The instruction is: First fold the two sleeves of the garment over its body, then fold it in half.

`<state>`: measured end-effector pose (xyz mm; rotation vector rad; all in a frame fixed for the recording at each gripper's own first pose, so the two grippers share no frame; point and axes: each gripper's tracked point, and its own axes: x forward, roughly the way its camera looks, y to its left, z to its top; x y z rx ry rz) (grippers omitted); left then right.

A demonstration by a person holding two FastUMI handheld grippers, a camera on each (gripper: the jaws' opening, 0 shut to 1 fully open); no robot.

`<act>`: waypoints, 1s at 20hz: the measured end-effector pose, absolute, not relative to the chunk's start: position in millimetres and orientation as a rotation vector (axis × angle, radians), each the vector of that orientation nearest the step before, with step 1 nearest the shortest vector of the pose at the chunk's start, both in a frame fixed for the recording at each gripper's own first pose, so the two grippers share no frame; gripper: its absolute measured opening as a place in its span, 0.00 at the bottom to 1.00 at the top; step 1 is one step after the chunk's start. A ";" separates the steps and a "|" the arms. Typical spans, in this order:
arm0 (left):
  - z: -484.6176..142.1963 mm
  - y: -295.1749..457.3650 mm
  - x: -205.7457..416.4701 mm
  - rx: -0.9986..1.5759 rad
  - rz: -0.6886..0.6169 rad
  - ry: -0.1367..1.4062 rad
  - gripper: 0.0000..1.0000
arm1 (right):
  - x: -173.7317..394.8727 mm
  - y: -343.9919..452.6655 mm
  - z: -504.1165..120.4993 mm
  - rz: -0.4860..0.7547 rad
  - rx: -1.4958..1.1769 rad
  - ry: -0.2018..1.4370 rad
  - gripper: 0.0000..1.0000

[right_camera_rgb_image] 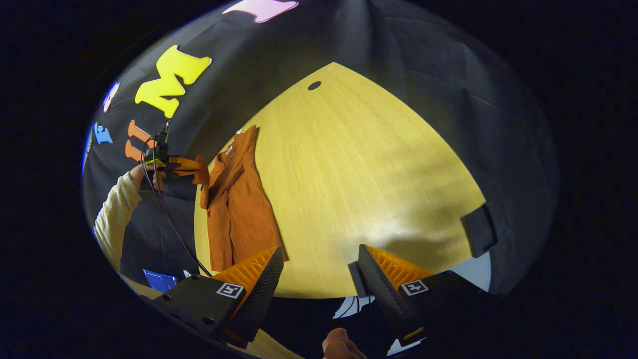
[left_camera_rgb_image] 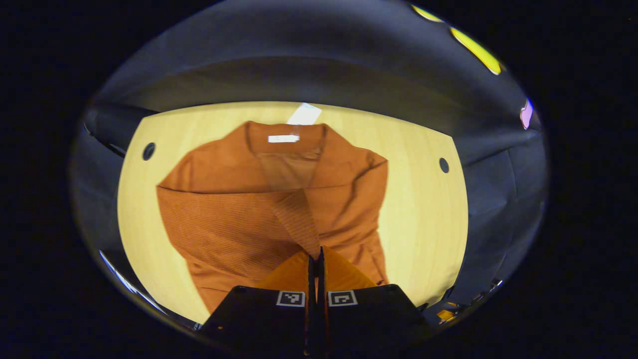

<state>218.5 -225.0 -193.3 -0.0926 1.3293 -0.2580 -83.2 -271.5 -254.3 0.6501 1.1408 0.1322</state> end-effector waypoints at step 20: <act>-241.1 -307.6 222.8 -0.283 -0.315 1.314 0.66 | -88.1 -283.5 -249.2 0.082 0.583 1.131 0.98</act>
